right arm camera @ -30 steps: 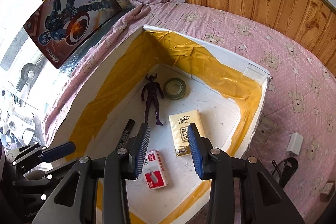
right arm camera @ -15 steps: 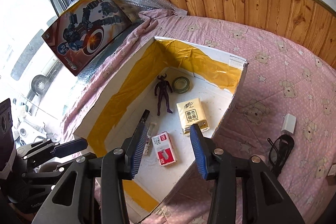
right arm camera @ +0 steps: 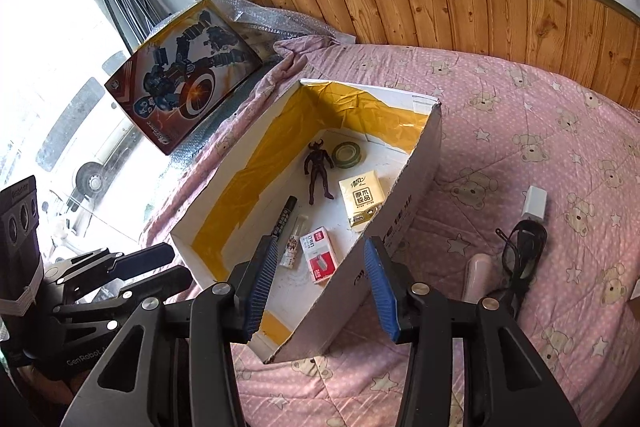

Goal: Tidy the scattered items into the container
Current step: 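Move both open grippers back toward the dryer and glasses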

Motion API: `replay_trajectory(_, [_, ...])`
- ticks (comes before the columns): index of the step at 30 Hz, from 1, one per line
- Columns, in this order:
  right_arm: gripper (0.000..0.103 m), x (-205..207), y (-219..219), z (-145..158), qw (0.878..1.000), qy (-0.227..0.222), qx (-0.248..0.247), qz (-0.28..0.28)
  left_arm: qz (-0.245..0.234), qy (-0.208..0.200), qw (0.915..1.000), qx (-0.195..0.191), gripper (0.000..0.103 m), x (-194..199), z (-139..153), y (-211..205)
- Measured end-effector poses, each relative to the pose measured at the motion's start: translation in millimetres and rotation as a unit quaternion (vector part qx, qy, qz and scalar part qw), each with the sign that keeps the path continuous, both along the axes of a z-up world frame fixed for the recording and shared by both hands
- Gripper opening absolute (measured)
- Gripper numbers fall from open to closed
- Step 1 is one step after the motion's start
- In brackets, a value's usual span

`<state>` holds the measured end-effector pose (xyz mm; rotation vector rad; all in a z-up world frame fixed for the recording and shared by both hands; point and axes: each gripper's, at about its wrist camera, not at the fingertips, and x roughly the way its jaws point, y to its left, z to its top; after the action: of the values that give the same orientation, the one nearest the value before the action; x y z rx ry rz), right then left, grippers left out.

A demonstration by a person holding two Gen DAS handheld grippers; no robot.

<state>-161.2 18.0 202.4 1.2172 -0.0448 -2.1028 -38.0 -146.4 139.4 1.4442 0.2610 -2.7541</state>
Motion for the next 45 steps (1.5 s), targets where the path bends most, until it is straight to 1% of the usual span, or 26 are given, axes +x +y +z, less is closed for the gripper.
replay_trajectory(8, [0.049, 21.9, 30.6, 11.5, 1.0, 0.011, -0.025, -0.001, -0.013, 0.014, 0.9998, -0.002, 0.04, 14.1, 8.0, 21.7])
replay_trajectory(13, [0.051, 36.7, 53.6, 17.6, 0.999, 0.025, -0.036, -0.005, -0.021, 0.029, 0.9993, 0.009, 0.041, 22.1, 12.6, 36.7])
replay_trajectory(18, [0.051, 49.9, 78.6, 17.8, 0.998, 0.033, -0.046, -0.01, -0.045, 0.036, 0.9982, 0.017, 0.042, 29.5, 12.1, 60.7])
replay_trajectory(22, [0.054, 57.1, 101.1, 12.7, 0.998, 0.038, -0.047, -0.021, -0.068, 0.031, 0.9969, 0.025, 0.043, 33.1, 4.7, 84.3])
replay_trajectory(28, [0.057, 58.1, 138.5, -2.5, 0.997, 0.035, -0.042, -0.045, -0.088, 0.011, 0.9955, 0.036, 0.044, 28.4, -9.9, 116.3])
replay_trajectory(36, [0.057, 44.6, 191.0, -41.9, 0.994, 0.005, -0.047, -0.1, -0.115, -0.004, 0.9923, 0.045, 0.045, 14.4, -22.0, 159.8])
replay_trajectory(40, [0.057, 35.8, 211.8, -59.5, 0.991, -0.009, -0.047, -0.122, -0.124, -0.014, 0.991, 0.049, 0.046, -1.4, -34.5, 178.2])
replay_trajectory(45, [0.057, 23.5, 233.8, -81.0, 0.988, -0.02, -0.033, -0.151, -0.123, -0.034, 0.9906, 0.049, 0.047, -29.2, -59.4, 197.0])
